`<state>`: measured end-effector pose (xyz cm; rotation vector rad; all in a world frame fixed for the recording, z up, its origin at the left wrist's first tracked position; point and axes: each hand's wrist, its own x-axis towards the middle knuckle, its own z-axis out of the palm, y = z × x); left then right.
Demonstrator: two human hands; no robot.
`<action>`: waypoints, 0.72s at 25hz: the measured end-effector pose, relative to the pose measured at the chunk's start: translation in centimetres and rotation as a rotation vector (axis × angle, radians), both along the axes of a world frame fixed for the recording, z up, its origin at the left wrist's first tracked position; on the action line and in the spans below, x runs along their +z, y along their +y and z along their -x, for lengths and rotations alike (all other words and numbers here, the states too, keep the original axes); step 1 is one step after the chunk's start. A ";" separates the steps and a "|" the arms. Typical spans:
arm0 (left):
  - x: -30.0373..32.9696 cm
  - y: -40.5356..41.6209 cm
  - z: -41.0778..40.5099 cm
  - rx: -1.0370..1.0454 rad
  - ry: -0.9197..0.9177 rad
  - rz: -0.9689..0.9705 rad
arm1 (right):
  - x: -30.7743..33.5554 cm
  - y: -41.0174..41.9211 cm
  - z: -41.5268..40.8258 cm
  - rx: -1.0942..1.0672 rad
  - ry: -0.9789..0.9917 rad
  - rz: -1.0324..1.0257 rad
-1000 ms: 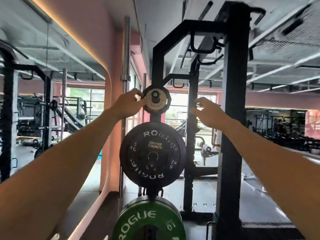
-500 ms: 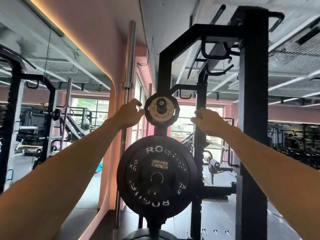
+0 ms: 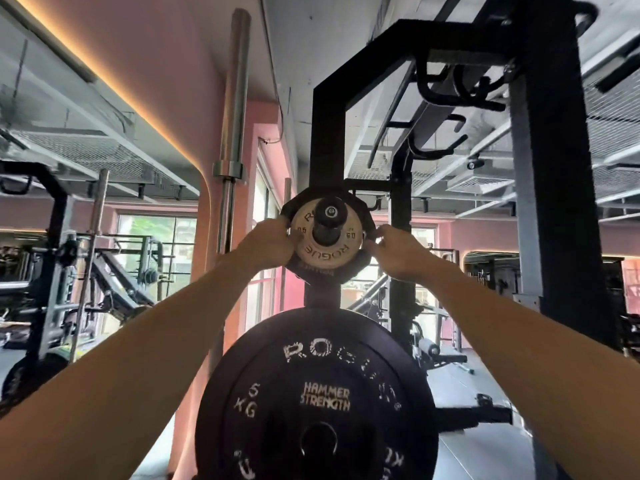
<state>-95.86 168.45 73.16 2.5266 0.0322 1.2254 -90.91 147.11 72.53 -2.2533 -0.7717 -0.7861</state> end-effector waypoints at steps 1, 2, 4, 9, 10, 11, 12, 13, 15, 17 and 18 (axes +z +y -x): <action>0.1 0.1 -1.0 0.000 -0.013 0.008 | 0.2 0.5 -0.9 0.001 0.013 -0.005; 0.3 0.2 -1.7 -0.003 -0.028 0.039 | 0.4 0.9 -1.7 0.003 0.032 -0.001; 0.6 0.5 -2.8 0.004 -0.064 0.108 | 0.5 1.9 -3.4 0.033 0.110 -0.015; 1.3 -0.2 -3.5 -0.099 0.003 0.310 | 0.7 4.0 -5.0 0.239 0.354 -0.377; 1.2 -0.3 -3.4 -0.137 0.005 0.369 | 0.6 4.1 -4.9 0.263 0.367 -0.433; 1.2 -0.4 -3.2 -0.163 -0.010 0.400 | 0.5 4.0 -4.7 0.275 0.362 -0.461; 1.2 -0.3 -3.0 -0.177 -0.027 0.413 | 0.4 3.9 -4.4 0.285 0.346 -0.469; 1.2 -0.1 -2.7 -0.191 -0.039 0.421 | 0.3 3.6 -4.0 0.296 0.332 -0.472; 1.4 0.1 -1.6 -0.230 -0.050 0.452 | 0.2 3.0 -2.8 0.328 0.326 -0.480; 1.6 -0.3 -0.1 -0.231 -0.054 0.454 | -0.1 2.4 -1.6 0.364 0.333 -0.492; 1.7 -0.6 0.7 -0.213 -0.058 0.439 | -0.2 1.9 -0.8 0.383 0.337 -0.495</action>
